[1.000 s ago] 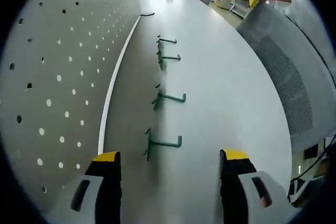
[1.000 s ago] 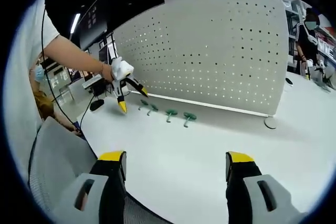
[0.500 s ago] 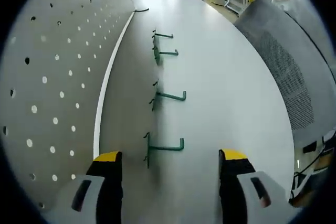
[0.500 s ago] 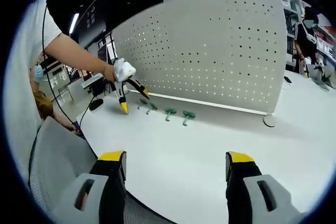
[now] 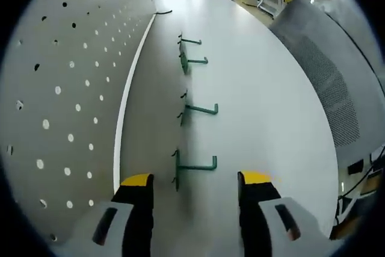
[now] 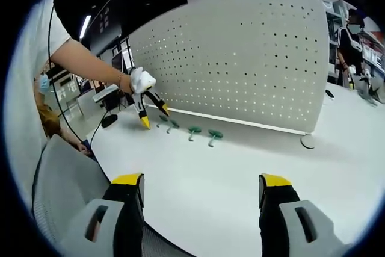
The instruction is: Insert the hook assembly into the mounting plate slot until the hook locks in place.
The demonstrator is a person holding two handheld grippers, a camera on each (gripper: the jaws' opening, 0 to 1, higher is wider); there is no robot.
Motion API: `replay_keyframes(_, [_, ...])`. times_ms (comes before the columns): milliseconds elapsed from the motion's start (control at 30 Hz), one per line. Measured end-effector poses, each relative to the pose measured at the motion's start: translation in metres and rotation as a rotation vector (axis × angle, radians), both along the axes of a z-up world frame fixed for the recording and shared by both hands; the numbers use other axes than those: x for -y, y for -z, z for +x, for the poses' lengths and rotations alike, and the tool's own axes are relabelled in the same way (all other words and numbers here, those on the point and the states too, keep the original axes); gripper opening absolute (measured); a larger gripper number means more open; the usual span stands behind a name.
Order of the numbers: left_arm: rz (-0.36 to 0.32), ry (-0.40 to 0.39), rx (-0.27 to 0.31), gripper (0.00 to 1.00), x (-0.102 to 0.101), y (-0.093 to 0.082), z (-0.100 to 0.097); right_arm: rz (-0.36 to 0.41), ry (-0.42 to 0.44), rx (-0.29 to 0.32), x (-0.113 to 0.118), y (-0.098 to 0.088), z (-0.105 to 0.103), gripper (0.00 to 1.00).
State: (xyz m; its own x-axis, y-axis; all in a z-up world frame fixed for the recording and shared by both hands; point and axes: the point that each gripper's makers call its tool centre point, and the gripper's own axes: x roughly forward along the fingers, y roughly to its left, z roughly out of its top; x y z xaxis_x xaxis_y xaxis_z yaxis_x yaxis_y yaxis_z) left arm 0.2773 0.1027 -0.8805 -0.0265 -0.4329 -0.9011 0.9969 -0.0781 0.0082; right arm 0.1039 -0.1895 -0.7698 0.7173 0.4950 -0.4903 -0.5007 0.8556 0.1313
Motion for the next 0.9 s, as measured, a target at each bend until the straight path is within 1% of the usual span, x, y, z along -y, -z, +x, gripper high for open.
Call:
replay_keyframes(133, [0.003,-0.008,0.001,0.54,0.000,0.000,0.002,0.001,0.004,-0.001,0.001,0.001,-0.001,0.75])
replay_keyframes(333, [0.027,-0.012,0.008,0.42,-0.003,0.000,0.004,0.004,0.003,-0.005,0.000,0.002,-0.001,0.75])
replay_keyframes(500, [0.031,-0.019,0.013,0.33,-0.004,0.000,0.005,0.008,0.001,-0.005,-0.001,0.002,-0.001,0.75])
replay_keyframes(633, [0.033,-0.022,0.016,0.29,-0.004,0.000,0.005,0.007,0.001,-0.004,0.000,0.003,-0.001,0.75])
replay_keyframes(900, [0.041,-0.061,0.031,0.17,-0.004,0.000,0.011,0.010,0.002,-0.004,0.000,0.002,0.000,0.75])
